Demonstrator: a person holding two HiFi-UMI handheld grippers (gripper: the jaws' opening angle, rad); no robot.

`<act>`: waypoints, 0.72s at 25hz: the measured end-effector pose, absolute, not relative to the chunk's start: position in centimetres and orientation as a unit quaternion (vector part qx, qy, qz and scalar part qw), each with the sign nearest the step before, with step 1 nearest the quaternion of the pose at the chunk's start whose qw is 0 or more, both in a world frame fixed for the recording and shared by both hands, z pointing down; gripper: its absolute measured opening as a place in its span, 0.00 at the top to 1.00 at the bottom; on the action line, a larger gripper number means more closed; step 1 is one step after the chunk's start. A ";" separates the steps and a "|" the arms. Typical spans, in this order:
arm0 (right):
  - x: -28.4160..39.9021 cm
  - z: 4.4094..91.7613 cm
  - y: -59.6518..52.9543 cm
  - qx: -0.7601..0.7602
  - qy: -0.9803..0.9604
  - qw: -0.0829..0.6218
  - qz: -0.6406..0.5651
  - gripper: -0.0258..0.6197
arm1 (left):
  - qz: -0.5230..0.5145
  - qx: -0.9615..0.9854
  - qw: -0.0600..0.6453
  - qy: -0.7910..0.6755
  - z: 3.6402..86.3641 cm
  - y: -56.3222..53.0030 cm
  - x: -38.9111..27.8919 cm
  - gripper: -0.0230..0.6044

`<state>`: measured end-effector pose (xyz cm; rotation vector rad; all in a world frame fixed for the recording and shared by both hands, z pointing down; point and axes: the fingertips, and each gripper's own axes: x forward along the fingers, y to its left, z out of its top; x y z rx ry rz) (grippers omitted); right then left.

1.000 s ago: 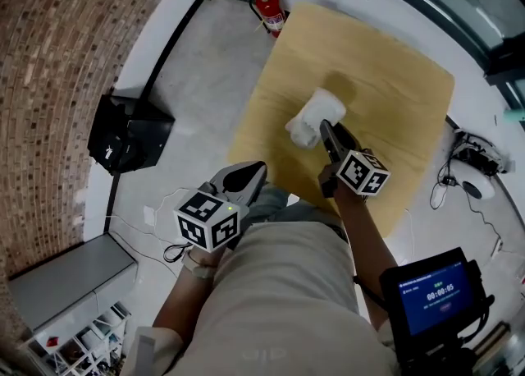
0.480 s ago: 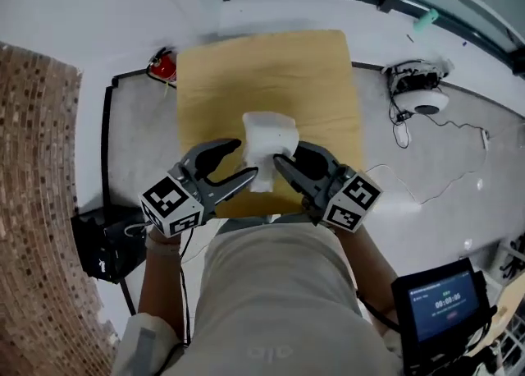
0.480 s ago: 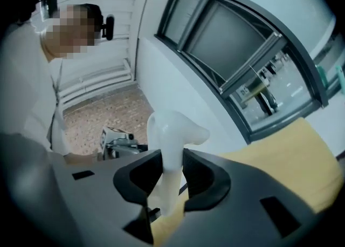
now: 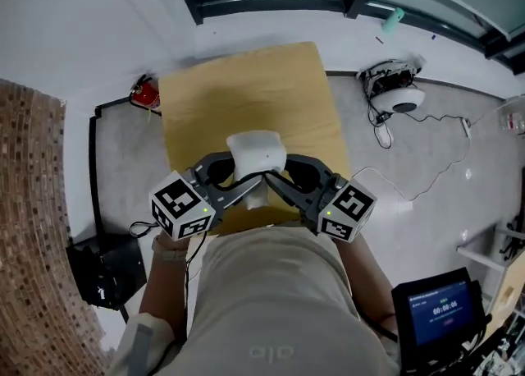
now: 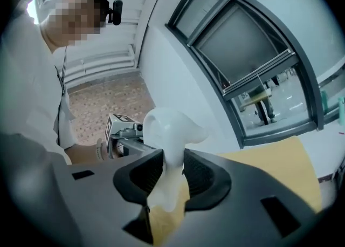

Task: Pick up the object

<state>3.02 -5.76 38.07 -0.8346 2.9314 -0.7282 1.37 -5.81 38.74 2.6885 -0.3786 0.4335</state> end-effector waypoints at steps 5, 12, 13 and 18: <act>-0.9 37.6 -4.7 -0.208 0.955 -0.043 -0.209 0.77 | 0.136 0.960 0.187 -0.156 38.4 -4.5 -2.4 0.74; -5.5 38.1 -5.3 -0.179 0.961 -0.079 -0.196 0.77 | 0.124 0.950 0.194 -0.209 38.8 -5.0 -7.0 0.74; -5.6 38.2 -5.4 -0.176 0.961 -0.083 -0.196 0.77 | 0.123 0.950 0.194 -0.210 38.9 -5.1 -7.0 0.74; -4.8 38.4 -5.8 -0.165 0.963 -0.093 -0.192 0.77 | 0.125 0.949 0.193 -0.217 39.1 -5.5 -6.2 0.74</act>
